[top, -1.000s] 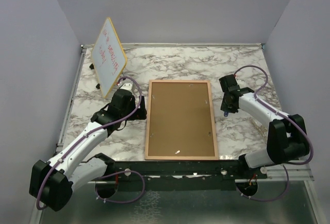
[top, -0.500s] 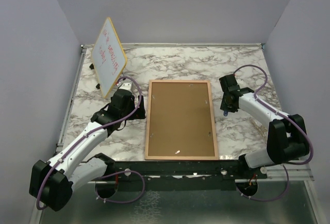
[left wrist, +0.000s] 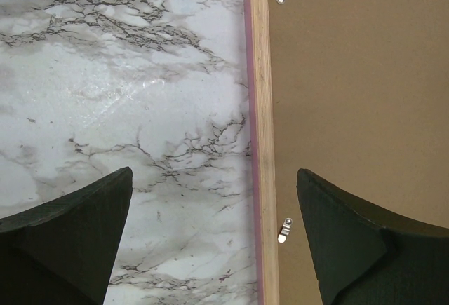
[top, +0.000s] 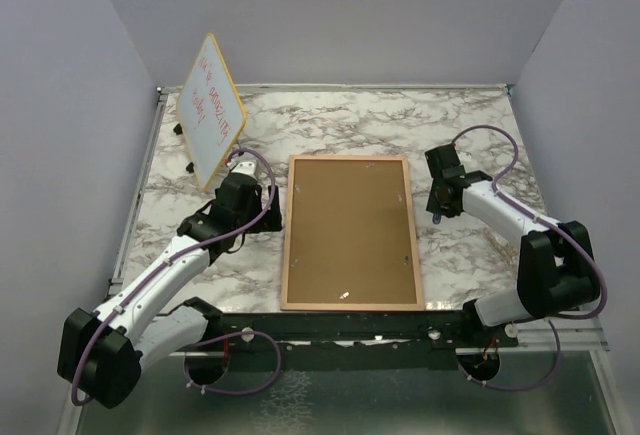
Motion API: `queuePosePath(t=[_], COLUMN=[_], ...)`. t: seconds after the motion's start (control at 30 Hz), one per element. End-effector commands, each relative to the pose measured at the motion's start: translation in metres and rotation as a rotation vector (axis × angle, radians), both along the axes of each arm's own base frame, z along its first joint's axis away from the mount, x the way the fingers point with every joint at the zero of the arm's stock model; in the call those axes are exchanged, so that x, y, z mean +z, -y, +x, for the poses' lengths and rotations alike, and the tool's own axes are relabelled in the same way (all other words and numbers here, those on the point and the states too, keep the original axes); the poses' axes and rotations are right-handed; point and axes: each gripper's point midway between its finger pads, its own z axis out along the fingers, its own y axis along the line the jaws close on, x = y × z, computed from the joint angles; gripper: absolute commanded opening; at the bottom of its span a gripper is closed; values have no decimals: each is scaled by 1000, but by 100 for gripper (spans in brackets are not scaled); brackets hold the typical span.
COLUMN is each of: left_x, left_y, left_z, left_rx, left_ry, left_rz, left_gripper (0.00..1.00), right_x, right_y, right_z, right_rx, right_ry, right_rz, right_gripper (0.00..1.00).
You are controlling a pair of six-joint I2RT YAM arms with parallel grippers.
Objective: Take the photo out of the frame
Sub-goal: Place the screwdriver at the center of the board.
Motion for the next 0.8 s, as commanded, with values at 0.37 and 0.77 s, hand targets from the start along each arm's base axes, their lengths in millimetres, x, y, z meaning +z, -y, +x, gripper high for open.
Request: queuePosePath(t=[0.37,0.77], left_x=[6,18], left_y=[-2,-16], left_z=[5,11], left_rx=[7,83], left_ry=[23,115], left_rz=[21,32], left_gripper=[99,99], right_x=[-5,7], right_y=[-3,-4], right_z=[1,-3], right_rx=[-3,-23], right_ry=[20,85], right_rz=[34,73], right_gripper=[1,1])
